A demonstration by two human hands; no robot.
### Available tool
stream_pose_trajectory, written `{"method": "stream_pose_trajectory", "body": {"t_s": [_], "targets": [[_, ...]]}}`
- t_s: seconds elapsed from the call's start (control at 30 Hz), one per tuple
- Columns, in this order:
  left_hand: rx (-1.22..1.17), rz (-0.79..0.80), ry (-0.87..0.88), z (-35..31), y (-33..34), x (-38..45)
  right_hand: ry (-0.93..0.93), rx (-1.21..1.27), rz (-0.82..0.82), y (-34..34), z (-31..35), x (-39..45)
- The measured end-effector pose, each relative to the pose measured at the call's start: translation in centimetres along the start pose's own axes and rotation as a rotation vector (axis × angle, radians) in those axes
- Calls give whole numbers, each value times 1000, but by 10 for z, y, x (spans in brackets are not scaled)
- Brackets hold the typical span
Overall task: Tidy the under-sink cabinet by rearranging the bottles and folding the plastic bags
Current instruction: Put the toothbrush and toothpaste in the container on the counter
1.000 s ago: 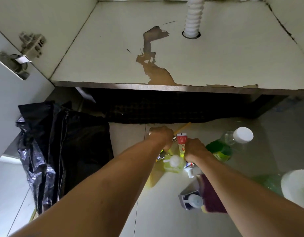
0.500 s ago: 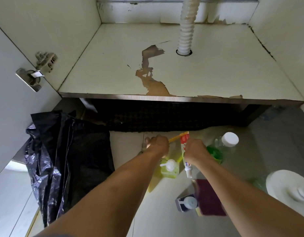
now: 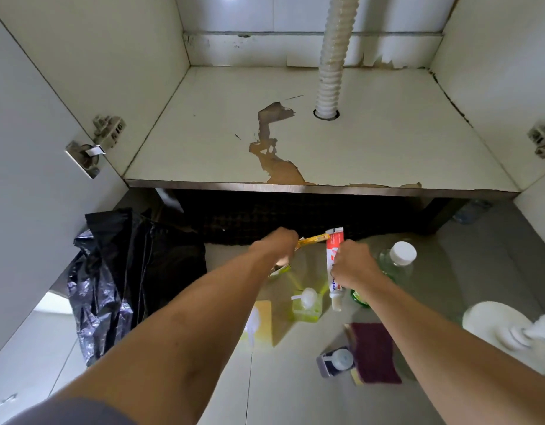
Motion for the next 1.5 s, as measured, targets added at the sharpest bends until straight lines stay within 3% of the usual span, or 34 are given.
{"method": "stream_pose_trajectory", "body": {"t_s": [0.23, 0.4, 0.6, 0.77, 1.0, 1.17, 1.3, 1.5], "targets": [[-107, -47, -19, -1, -53, -36, 28, -16, -46, -48, 17, -35], [-259, -83, -34, -5, -126, -109, 17, 15, -13, -106, 48, -98], [-578, 71, -147, -5, -200, -243, -20, 118, 4, -198, 109, -203], [-845, 167, -221, 7, -259, -336, -156, 67, 45, -261, 179, -280], [-1043, 230, -284, 35, -363, -439, -452, -4, 81, -353, 299, -342], [-1072, 168, -344, 68, -468, -511, -606, 7, 108, -430, 380, -375], [-1117, 23, -395, 97, -562, -553, -676, 69, 80, -498, 444, -397], [-1068, -122, -495, 147, -670, -562, -632, 267, 155, -552, 528, -377]]}}
Point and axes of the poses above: each hand's wrist, its own x-axis towards the middle knuckle, its own y-axis out of the palm, z = x × y, the point moved 10 cm from there along x, towards the middle knuckle, and after that the axes turned 3 degrees about x, right-handed, at the moved point
